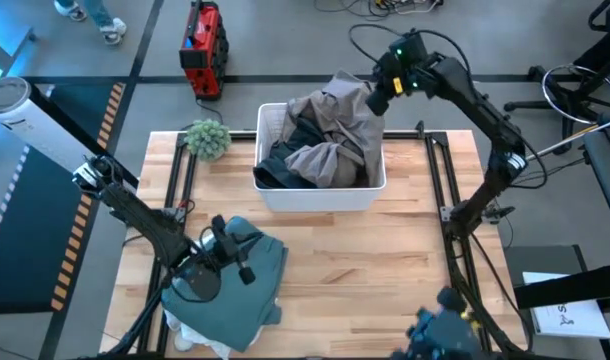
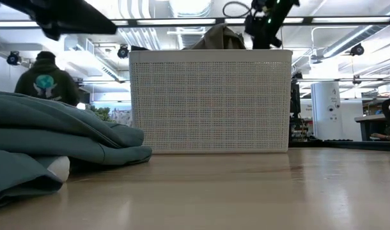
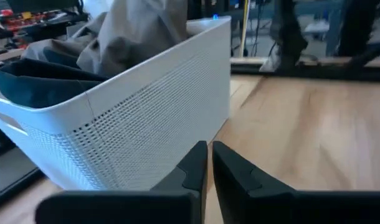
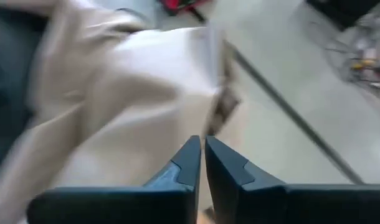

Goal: Sort clothes
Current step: Put the gray hoodie into the white bin

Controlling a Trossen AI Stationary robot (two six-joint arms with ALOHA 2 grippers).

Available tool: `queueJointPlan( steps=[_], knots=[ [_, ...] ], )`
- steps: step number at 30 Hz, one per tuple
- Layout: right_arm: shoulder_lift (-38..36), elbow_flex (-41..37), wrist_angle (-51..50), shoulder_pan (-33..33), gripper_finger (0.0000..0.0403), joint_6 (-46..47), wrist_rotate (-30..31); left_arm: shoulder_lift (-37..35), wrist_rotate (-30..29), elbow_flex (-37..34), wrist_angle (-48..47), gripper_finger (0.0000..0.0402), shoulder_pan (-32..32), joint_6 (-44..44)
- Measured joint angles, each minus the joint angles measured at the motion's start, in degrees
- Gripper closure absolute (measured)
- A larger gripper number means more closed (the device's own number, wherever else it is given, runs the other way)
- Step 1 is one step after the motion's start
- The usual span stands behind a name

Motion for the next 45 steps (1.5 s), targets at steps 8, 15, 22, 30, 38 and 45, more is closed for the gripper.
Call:
queueJointPlan(
  steps=[8, 15, 22, 30, 38, 45],
  knots=[
    [6.3, 0.4, 3.1, -3.9, 0.0374, -1.8, -8.6, -0.4, 5.5, 0.0, 0.0, 0.0399, 6.0, 5.5],
    [8.1, 0.2, 1.4, 1.7, 0.0399, -0.7, -17.8, -1.0, 6.8, 0.0, 0.5, 0.0401, 5.4, 5.2],
    [4.9, -0.4, 1.6, 11.4, 0.0402, 2.0, -17.1, -1.0, 7.0, 0.0, 0.5, 0.0401, 4.9, 4.4],
    [7.6, -7.0, 4.9, 18.3, 0.0403, 4.7, -14.0, -1.0, 7.0, 0.0, 0.5, 0.0401, 4.6, 2.8],
    [13.5, -14.1, 12.9, 20.2, 0.0403, 5.8, -14.0, -1.0, 7.1, -1.2, 0.5, 0.0402, 4.4, 1.6],
    [21.8, -14.2, 12.8, 20.6, 0.0403, 5.5, -13.4, -1.0, 7.1, -3.4, 0.8, 0.0402, 4.4, -1.7]
  ],
)
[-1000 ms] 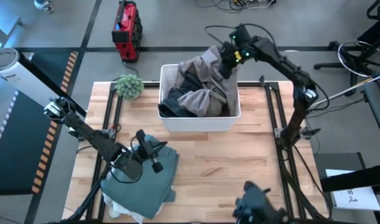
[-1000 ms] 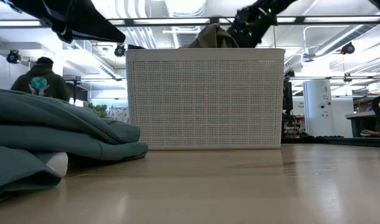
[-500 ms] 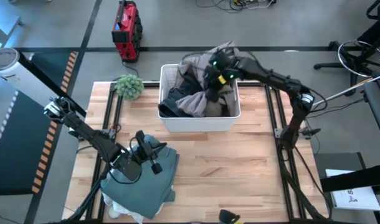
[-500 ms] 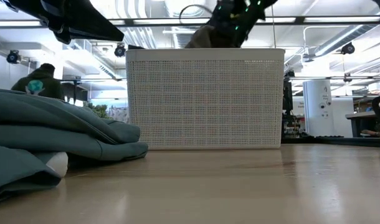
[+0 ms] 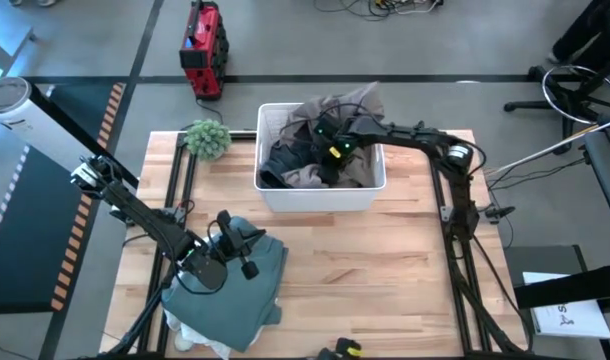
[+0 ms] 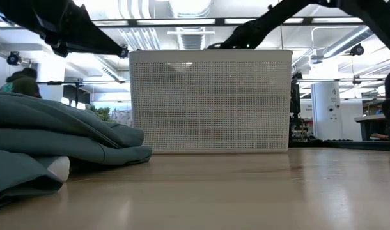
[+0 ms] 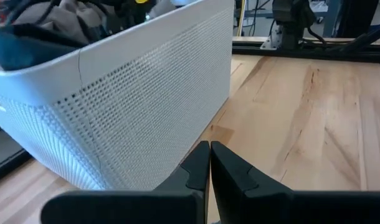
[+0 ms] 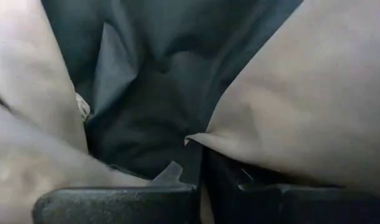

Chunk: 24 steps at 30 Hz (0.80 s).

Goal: Sort clothes
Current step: Put the gray hoodie into the white bin

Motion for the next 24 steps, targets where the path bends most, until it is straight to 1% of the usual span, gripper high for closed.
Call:
queueJointPlan(
  steps=[2, 5, 10, 13, 15, 16, 18, 21, 22, 24],
  knots=[
    [0.2, 0.0, -0.3, 0.3, 0.0403, -0.6, 0.2, 0.0, 0.1, -0.5, 0.1, 0.0402, 0.0, -0.7],
    [-2.1, -0.2, -0.5, 0.9, 0.0403, -1.2, 0.9, 0.0, 1.0, -0.7, 0.1, 0.0402, 0.0, -1.0],
    [-11.3, -0.2, -0.2, 2.3, 0.0402, -1.3, 4.5, 0.0, 1.1, -0.7, 0.1, 0.0402, 0.0, -0.6],
    [-17.8, -0.2, -0.2, 3.2, 0.0388, -2.4, 5.4, 0.0, 1.1, -0.7, 0.7, 0.0402, 0.0, 0.1],
    [-22.4, -0.2, -0.2, 3.3, 0.0365, -2.6, 5.8, 0.0, 1.1, -0.7, 0.8, 0.0402, 0.0, 0.2],
    [-24.7, -0.1, -0.1, 3.4, 0.0350, -2.7, 6.9, 0.0, 1.1, -0.7, 0.8, 0.0402, 0.0, 0.4],
    [-28.6, -0.1, 0.0, 3.4, 0.0314, -3.4, 11.7, -0.1, 1.0, -0.7, 1.1, 0.0401, 0.0, 0.5],
    [-32.5, -0.1, 0.5, 2.7, 0.0253, -5.5, 22.1, -0.2, 1.1, -0.7, 1.1, 0.0402, 0.0, 0.5],
    [-33.2, -0.1, 0.9, 2.1, 0.0233, -6.0, 24.4, -0.2, 1.1, -0.7, 1.1, 0.0402, 0.0, 0.5],
    [-33.9, 0.0, 1.3, 0.6, 0.0198, -6.7, 25.9, -0.2, 1.1, -0.7, 1.1, 0.0402, 0.0, 0.5]
  ],
)
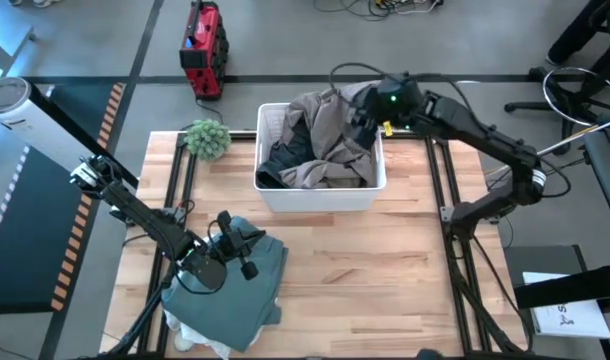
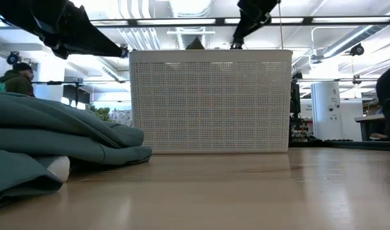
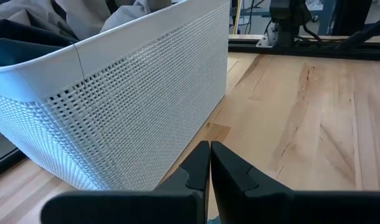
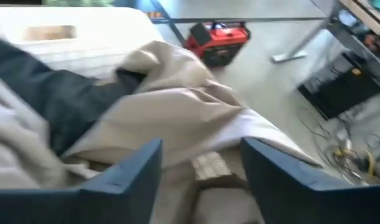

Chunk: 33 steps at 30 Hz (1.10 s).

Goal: Sort clothes
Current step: Put the gray hoodie into the white bin

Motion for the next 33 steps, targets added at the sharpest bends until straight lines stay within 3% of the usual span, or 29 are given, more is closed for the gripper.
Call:
queueJointPlan(
  steps=[6, 12, 16, 22, 28, 33],
  knots=[
    [2.4, 0.0, -0.4, -6.7, 0.0136, -0.9, 0.0, -0.1, 0.3, 0.0, 0.0, 0.0402, 0.0, 0.4],
    [6.6, 0.0, -0.6, -11.6, 0.0130, -2.7, -3.7, -0.3, 1.8, 0.0, 0.0, 0.0402, 0.0, 1.3],
    [9.1, 0.0, -0.4, -12.3, 0.0187, -4.8, -3.9, -0.3, 1.8, 0.0, 0.0, 0.0402, 0.0, 1.3],
    [10.4, 0.0, 1.3, -11.4, 0.0379, -6.7, -7.6, -0.3, 1.8, 0.0, 0.0, 0.0402, 0.0, 1.3],
    [8.9, 0.0, 0.7, -6.8, 0.0401, -3.3, -18.5, -0.4, 1.8, 0.0, 0.0, 0.0402, 0.0, 1.3],
    [7.8, 0.0, 0.7, 1.4, 0.0402, -0.1, -21.1, -0.4, 1.8, 0.0, 0.0, 0.0402, 0.0, 1.3]
  ],
)
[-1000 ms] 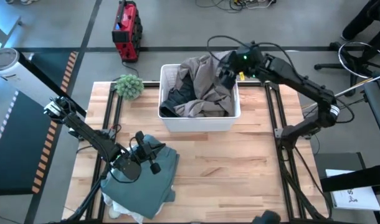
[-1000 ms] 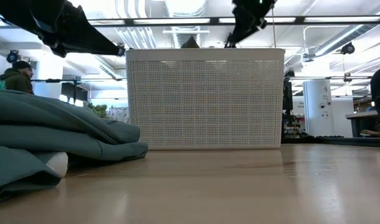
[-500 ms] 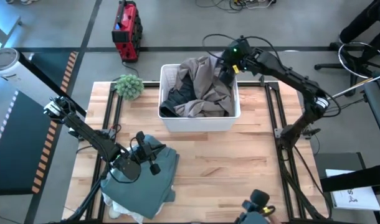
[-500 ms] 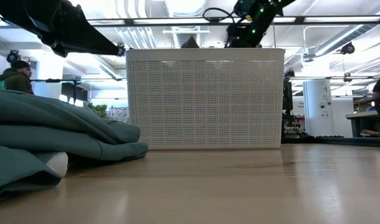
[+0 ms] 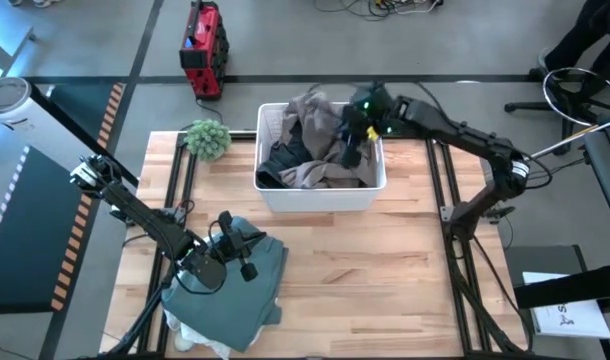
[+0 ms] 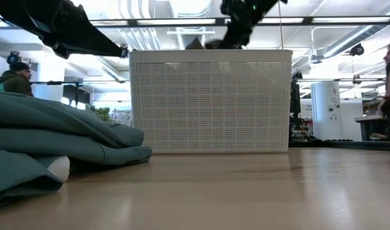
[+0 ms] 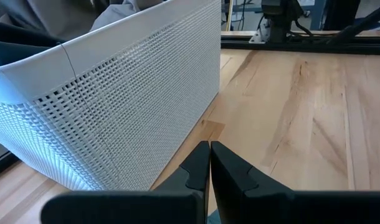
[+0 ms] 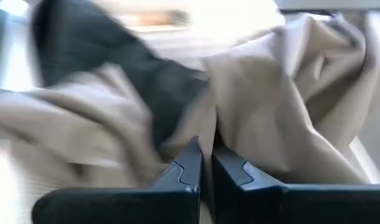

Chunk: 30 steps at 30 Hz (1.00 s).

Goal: Sort clothes
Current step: Put the gray hoodie into the white bin

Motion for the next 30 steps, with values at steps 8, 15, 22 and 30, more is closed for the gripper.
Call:
queueJointPlan(
  steps=[8, 15, 22, 30],
  knots=[
    [3.9, 0.0, 0.7, 9.0, 0.0403, 4.1, -2.7, 0.0, 0.0, 0.0, 0.2, 0.0402, 0.0, 0.0],
    [13.0, 0.0, 1.5, 6.0, 0.0403, 3.6, -2.5, 0.0, 0.0, 0.0, 0.4, 0.0402, 0.0, -0.1],
    [19.3, 0.5, 2.0, 1.5, 0.0403, 6.6, -9.9, -0.1, 0.0, 0.0, 0.4, 0.0402, 0.0, -0.5],
    [18.4, 0.1, 2.3, -0.3, 0.0403, 6.8, -12.6, -0.2, 0.0, 0.0, 0.3, 0.0402, 0.0, -0.5]
  ],
)
